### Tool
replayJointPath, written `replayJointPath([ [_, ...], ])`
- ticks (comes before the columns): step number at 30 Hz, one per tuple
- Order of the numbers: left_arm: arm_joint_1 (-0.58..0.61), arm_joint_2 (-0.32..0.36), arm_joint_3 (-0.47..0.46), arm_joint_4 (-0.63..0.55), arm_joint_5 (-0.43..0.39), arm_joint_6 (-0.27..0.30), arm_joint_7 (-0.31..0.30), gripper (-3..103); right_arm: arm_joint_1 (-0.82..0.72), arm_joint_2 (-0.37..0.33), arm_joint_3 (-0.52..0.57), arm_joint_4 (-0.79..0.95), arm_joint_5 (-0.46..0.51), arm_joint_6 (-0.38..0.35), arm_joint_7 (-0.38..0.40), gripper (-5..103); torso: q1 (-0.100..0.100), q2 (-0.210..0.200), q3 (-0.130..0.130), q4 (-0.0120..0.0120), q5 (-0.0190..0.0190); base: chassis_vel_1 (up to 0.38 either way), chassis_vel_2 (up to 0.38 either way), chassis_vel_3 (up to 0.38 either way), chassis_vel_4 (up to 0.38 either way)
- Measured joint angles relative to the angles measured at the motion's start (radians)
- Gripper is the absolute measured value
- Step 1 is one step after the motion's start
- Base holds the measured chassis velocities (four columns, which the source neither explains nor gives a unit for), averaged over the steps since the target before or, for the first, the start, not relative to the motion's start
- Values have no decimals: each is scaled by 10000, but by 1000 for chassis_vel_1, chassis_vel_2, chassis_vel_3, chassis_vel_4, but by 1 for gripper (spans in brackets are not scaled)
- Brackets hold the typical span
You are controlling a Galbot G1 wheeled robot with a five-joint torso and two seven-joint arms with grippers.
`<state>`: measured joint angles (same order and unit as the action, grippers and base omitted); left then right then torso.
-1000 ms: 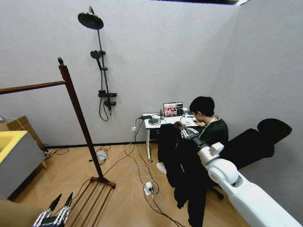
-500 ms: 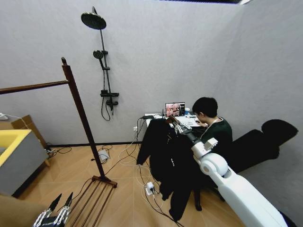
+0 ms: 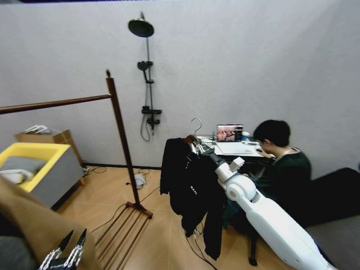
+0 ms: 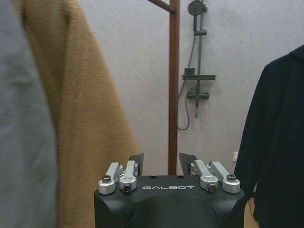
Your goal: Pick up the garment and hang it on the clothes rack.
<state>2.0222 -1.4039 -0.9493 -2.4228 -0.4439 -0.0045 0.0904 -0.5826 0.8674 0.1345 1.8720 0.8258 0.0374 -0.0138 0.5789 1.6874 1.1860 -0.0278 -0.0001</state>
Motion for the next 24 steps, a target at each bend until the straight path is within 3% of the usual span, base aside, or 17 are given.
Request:
replayJointPath([
  [12,0,0,0,0,0,0,0,46,371,-47,-60,-47,371,-279,418,10,-65,-129,-63,1,1,130,121,126,122],
  [24,0,0,0,0,0,0,0,46,2465,169,-1752,-441,1176,-943,381,10,-95,-195,-101,-3,1,32,34,42,34],
])
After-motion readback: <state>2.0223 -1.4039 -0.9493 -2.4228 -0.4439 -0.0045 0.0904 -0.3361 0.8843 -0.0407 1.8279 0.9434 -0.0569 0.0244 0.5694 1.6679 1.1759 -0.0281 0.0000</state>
